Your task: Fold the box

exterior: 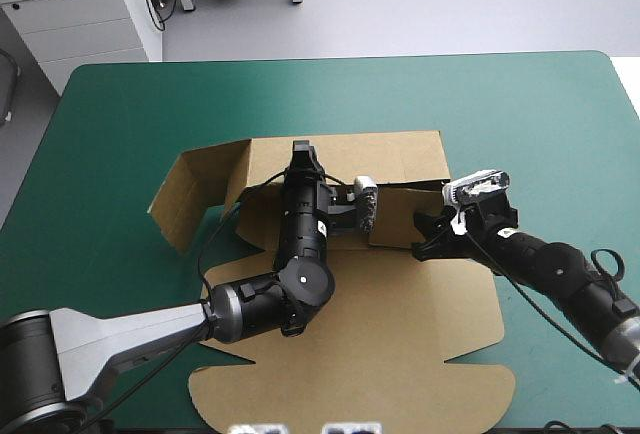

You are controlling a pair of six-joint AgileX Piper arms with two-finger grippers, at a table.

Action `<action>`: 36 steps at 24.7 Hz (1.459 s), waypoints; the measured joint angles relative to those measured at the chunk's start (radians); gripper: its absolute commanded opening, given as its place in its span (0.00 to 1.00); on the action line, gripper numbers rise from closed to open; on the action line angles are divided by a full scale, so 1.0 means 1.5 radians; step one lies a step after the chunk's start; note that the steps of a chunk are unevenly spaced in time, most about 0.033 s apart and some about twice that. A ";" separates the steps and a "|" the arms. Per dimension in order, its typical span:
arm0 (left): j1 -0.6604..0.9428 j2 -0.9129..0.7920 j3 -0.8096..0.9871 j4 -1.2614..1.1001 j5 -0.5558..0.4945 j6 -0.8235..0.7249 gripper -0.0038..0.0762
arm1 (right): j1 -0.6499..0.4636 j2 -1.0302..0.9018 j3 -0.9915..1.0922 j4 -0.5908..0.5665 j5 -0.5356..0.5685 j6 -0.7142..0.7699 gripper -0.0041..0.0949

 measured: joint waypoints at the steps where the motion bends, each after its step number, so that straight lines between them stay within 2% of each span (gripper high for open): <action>1: 0.000 0.000 0.000 0.000 -0.004 0.000 0.04 | 0.000 0.005 0.000 0.002 -0.008 -0.005 0.48; 2: 0.000 0.000 0.000 0.000 -0.006 0.000 0.04 | 0.000 0.011 0.000 0.002 -0.014 -0.011 0.48; 5: 0.000 0.000 0.000 0.000 -0.016 0.001 0.04 | 0.000 0.039 0.000 0.006 -0.030 -0.023 0.38; 7: 0.000 0.000 0.000 -0.001 -0.018 0.001 0.04 | 0.000 0.050 0.000 0.012 -0.036 -0.025 0.26; 10: 0.000 0.000 0.000 -0.002 -0.017 0.001 0.04 | 0.000 0.056 -0.001 0.018 -0.053 -0.025 0.03; 15: 0.000 0.000 0.000 0.003 -0.006 0.001 0.06 | 0.000 0.059 -0.006 0.019 -0.065 -0.025 0.02; 19: 0.000 0.000 0.000 0.008 -0.007 -0.002 0.26 | 0.000 0.061 -0.008 0.019 -0.060 -0.024 0.03; 22: 0.000 0.000 0.000 0.014 0.000 -0.002 0.49 | 0.000 0.066 -0.021 0.017 -0.040 -0.005 0.03; 24: 0.000 -0.001 0.000 0.016 0.002 -0.003 0.58 | 0.000 0.084 -0.041 0.016 -0.020 0.006 0.03; 31: 0.000 -0.001 0.000 0.016 0.000 -0.004 0.58 | 0.000 0.147 -0.101 -0.030 -0.002 0.074 0.03; 36: -0.006 -0.001 0.000 0.017 0.000 -0.002 0.58 | 0.001 0.174 -0.140 -0.124 0.003 0.172 0.03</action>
